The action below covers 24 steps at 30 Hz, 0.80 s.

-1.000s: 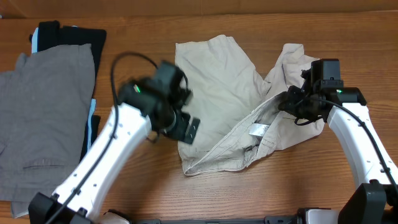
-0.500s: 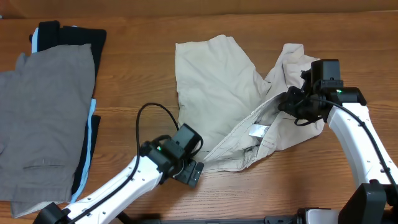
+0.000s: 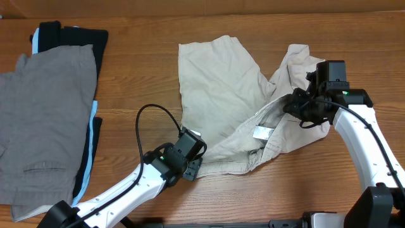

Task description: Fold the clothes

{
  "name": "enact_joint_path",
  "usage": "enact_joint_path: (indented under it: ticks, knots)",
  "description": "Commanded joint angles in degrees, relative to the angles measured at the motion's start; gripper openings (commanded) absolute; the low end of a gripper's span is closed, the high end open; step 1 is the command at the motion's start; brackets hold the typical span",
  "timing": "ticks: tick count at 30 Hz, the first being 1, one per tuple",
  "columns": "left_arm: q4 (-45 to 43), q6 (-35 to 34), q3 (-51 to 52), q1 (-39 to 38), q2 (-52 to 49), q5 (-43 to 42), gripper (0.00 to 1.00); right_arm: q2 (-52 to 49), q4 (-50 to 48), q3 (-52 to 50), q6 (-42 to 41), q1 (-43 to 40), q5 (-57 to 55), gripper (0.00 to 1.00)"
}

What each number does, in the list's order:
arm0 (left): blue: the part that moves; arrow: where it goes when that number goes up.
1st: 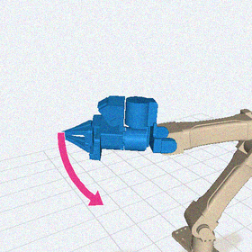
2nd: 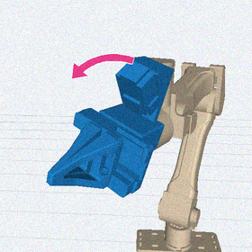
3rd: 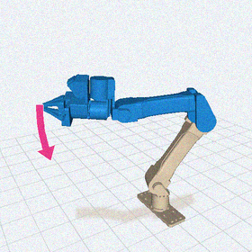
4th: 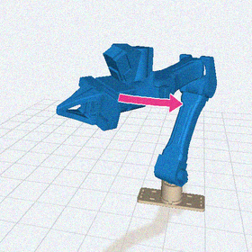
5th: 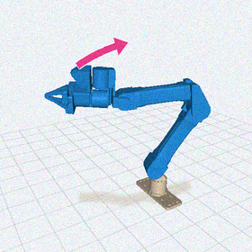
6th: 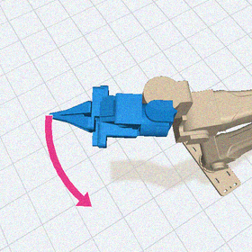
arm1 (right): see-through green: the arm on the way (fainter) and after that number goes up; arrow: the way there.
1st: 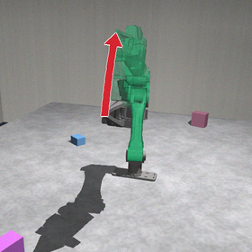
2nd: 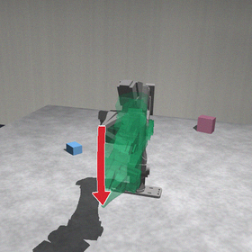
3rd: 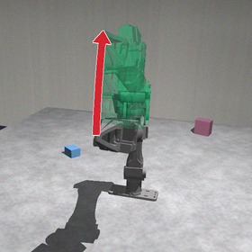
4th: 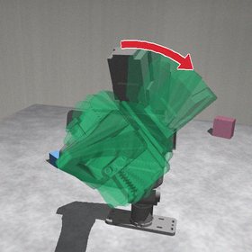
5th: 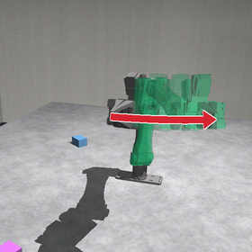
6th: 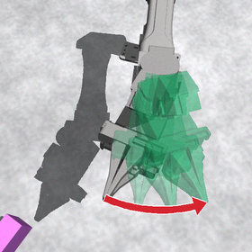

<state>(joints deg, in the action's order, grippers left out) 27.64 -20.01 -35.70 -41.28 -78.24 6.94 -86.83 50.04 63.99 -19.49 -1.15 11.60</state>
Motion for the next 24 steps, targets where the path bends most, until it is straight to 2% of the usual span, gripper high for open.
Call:
enact_joint_path:
  ticks: [1,2,6,9,11,18,24]
  knots:
    - [-1.4,-0.6,0.4,-0.1,-1.6,2.0,0.16,1.9,-0.9,1.7,0.0,-0.6,-0.3,0.04]
    - [-1.6,-0.5,0.4,-0.1,-1.8,2.0,0.04,1.9,-1.0,1.7,-0.1,-0.6,-0.3,0.04]
    - [-1.4,0.7,-0.1,-0.1,-1.6,2.0,0.04,2.1,-1.7,1.8,-0.3,-0.6,-0.3,0.04]
    - [2.4,5.6,-4.2,1.3,-0.2,3.1,0.04,3.2,-0.9,3.5,-0.4,-0.9,0.4,0.04]
    - [7.9,6.6,-11.0,4.7,1.0,5.2,0.04,4.5,1.0,6.1,0.2,-1.6,1.0,0.04]
    - [24.0,13.5,-41.1,20.9,1.5,5.1,0.04,7.8,13.8,20.5,5.0,-2.5,-0.8,0.04]
    - [26.1,19.3,-60.5,27.1,1.5,5.1,0.04,8.6,23.0,33.9,5.2,-2.7,-4.3,0.04]
